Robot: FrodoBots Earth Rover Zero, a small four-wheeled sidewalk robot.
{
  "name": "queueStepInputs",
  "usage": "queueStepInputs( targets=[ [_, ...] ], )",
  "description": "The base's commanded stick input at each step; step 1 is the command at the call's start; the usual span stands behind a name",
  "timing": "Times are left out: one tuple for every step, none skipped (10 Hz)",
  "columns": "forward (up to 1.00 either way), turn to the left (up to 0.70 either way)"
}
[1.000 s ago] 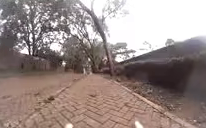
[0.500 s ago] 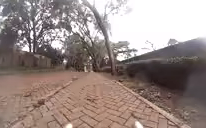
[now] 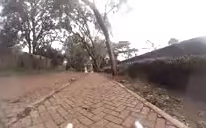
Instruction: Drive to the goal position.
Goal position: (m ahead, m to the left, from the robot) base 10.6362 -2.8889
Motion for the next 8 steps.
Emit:
queueStepInputs(
  targets=[
    [0.70, 0.00],
    [0.70, 0.00],
    [0.70, 0.00],
    [0.70, 0.06],
    [0.70, 0.02],
    [0.70, 0.18],
    [0.70, 0.28],
    [0.70, 0.35]
  ],
)
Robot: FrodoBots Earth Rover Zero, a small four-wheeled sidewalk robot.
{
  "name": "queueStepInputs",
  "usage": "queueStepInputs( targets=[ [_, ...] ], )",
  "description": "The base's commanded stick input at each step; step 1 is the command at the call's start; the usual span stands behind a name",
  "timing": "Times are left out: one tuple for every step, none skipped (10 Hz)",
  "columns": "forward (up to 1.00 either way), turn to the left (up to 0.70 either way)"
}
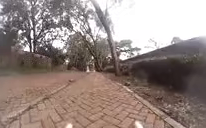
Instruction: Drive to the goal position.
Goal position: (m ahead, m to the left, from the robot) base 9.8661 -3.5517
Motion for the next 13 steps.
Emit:
queueStepInputs(
  targets=[
    [0.70, 0.35],
    [0.70, 0.35],
    [0.70, 0.35],
    [0.70, 0.35],
    [0.70, 0.29],
    [0.70, 0.13],
    [0.70, 0.02],
    [0.70, 0.01],
    [0.70, 0.00],
    [0.70, 0.00],
    [0.70, 0.00],
    [0.70, 0.08],
    [0.70, 0.08]
  ],
)
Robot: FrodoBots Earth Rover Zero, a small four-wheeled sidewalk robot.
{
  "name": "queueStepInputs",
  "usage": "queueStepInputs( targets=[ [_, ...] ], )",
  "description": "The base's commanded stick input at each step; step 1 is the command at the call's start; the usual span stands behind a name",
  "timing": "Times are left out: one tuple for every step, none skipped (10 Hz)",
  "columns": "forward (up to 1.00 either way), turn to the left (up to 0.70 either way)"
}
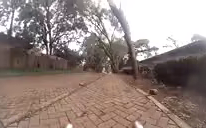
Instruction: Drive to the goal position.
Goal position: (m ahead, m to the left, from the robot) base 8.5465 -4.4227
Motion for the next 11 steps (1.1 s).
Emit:
queueStepInputs(
  targets=[
    [0.70, 0.08],
    [0.70, 0.07],
    [0.70, 0.07],
    [0.70, 0.07],
    [0.70, 0.06],
    [0.70, 0.06],
    [0.70, 0.05],
    [0.70, 0.02],
    [0.70, 0.01],
    [0.70, 0.00],
    [0.70, 0.11]
  ],
)
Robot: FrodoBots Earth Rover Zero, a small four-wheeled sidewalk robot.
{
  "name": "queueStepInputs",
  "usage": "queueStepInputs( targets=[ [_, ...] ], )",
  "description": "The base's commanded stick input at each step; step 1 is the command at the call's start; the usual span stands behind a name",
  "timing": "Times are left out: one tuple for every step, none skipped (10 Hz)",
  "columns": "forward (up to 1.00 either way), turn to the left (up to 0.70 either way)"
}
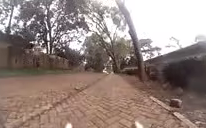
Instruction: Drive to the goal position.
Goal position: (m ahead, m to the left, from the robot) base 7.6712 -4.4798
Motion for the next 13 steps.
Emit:
queueStepInputs(
  targets=[
    [0.70, 0.11],
    [0.70, 0.00],
    [0.70, 0.00],
    [0.70, 0.00],
    [0.70, 0.00],
    [0.70, 0.03],
    [0.70, 0.04],
    [0.70, 0.05],
    [0.70, 0.00],
    [0.70, 0.00],
    [0.70, 0.00],
    [0.70, 0.00],
    [0.70, -0.30]
  ],
)
